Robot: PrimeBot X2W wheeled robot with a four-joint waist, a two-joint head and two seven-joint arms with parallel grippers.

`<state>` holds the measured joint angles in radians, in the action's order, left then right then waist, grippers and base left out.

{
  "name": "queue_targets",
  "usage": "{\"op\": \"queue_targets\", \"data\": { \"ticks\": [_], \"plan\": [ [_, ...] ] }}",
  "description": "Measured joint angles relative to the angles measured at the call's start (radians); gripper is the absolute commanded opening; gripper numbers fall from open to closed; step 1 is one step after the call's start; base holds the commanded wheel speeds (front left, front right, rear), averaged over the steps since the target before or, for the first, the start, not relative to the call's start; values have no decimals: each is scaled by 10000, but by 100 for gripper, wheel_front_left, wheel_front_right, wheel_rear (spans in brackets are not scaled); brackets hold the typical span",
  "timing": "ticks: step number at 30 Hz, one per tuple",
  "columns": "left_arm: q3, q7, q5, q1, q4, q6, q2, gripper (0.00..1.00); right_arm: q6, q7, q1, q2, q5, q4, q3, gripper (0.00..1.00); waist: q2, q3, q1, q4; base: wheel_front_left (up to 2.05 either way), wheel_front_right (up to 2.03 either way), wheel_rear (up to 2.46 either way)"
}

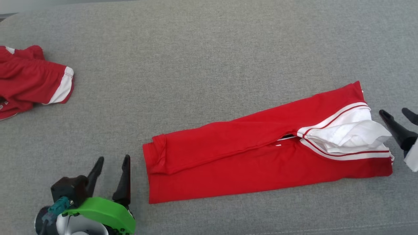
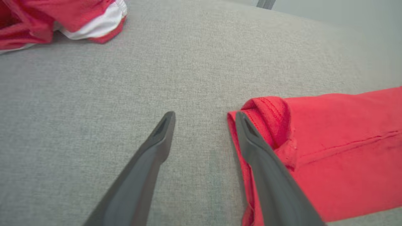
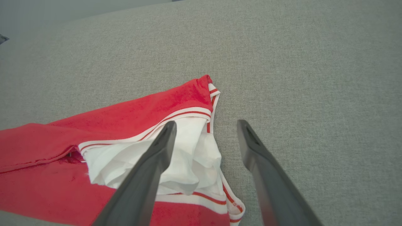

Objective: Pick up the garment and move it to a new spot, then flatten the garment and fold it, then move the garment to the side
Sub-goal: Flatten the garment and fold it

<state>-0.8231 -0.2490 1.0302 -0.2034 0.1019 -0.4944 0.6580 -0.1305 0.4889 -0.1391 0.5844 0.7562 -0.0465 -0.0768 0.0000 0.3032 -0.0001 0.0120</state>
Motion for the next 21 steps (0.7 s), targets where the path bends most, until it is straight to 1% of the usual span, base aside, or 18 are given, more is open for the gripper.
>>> {"op": "queue_targets", "data": {
  "ticks": [3,4,6,8,11,15,18,19,21],
  "plan": [
    [602,-92,-849,96,105,-263,-88,100,-4,623,-631,-265,-579,683,286,100,0,18,0,216,0,0,0],
    [853,-94,-1120,144,198,-259,-205,100,0,769,-808,-372,-729,953,355,100,0,25,0,301,0,0,0],
    [1386,-125,-1657,310,380,-75,-506,100,-2,911,-991,-520,-1120,1488,529,100,0,39,0,489,0,0,0],
    [1810,-136,-1973,571,466,234,-800,100,-2,920,-1034,-543,-1605,2015,660,100,0,49,0,687,0,0,0],
    [2508,-134,-2424,1065,454,673,-1216,100,-2,905,-1005,-667,-1722,2619,698,100,0,55,0,983,0,0,0],
    [3390,-134,-2865,1645,384,1308,-1837,100,-2,895,-892,-598,-1779,3018,692,100,0,51,0,1299,0,0,0],
    [3814,-134,-3112,1927,249,1868,-2190,100,2,1058,-870,-633,-1423,3264,713,100,0,16,0,1444,0,0,0],
    [3814,-134,-3112,1927,249,1868,-2190,100,2,1058,-870,-633,-1423,3264,713,100,0,16,0,1444,0,0,0],
    [4052,-136,-3290,1985,136,2236,-2439,100,33,1308,-926,-721,-926,3404,744,100,0,-55,0,1494,0,0,0]
  ]
}}
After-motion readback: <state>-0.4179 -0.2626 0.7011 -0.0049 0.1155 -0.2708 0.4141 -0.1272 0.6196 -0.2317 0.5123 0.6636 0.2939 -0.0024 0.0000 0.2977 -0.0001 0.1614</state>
